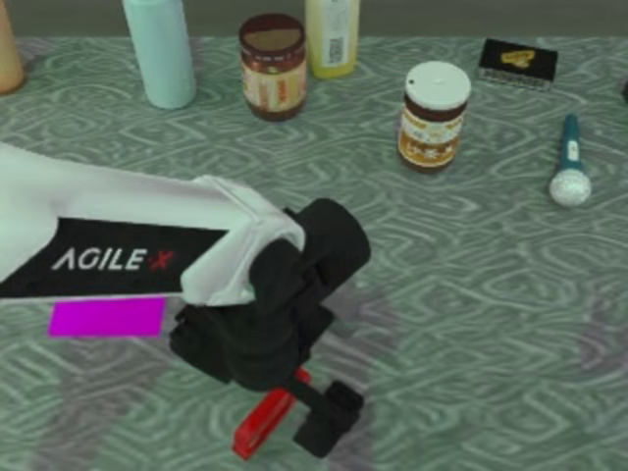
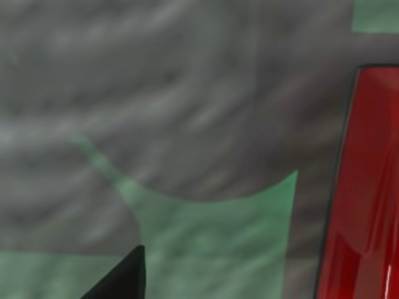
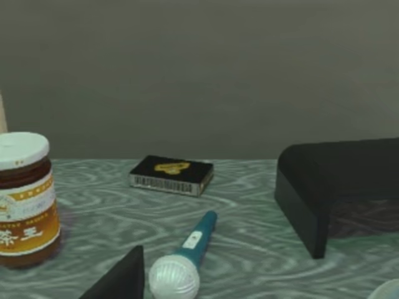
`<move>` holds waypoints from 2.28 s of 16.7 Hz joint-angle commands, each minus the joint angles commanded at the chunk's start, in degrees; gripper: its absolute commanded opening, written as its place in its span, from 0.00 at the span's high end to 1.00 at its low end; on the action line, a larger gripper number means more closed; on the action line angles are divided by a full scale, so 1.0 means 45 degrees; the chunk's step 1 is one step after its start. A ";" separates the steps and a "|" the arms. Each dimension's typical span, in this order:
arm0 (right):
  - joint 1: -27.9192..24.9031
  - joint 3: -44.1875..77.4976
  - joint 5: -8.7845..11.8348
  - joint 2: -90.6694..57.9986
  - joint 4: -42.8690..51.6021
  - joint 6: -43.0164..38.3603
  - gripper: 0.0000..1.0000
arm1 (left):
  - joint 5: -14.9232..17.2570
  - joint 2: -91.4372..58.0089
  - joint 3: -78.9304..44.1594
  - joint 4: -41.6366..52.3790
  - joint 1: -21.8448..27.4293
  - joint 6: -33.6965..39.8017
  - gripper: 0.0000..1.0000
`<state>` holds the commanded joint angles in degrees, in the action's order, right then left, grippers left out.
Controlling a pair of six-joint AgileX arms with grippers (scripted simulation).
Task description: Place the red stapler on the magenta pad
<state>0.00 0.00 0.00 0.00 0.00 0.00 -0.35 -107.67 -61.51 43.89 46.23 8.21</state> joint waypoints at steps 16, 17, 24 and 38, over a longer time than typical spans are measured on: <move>0.0000 0.0000 0.0000 0.0000 0.0000 0.0000 0.00 | 0.0000 0.0000 0.0000 0.0000 0.0000 0.0000 1.00; 0.0000 0.0000 0.0000 0.0000 0.0000 0.0000 0.00 | 0.0000 0.0000 0.0000 0.0000 0.0000 0.0000 1.00; 0.0000 0.0000 0.0000 0.0000 0.0000 0.0000 0.00 | -0.0001 0.0172 -0.0449 0.0513 -0.0006 0.0025 1.00; 0.0000 0.0000 0.0000 0.0000 0.0000 0.0000 0.00 | -0.0011 0.1727 -0.3174 0.4935 -0.0122 0.0076 1.00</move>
<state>0.00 0.00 0.00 0.00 0.00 0.00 -0.40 -99.89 -75.79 66.10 45.68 8.56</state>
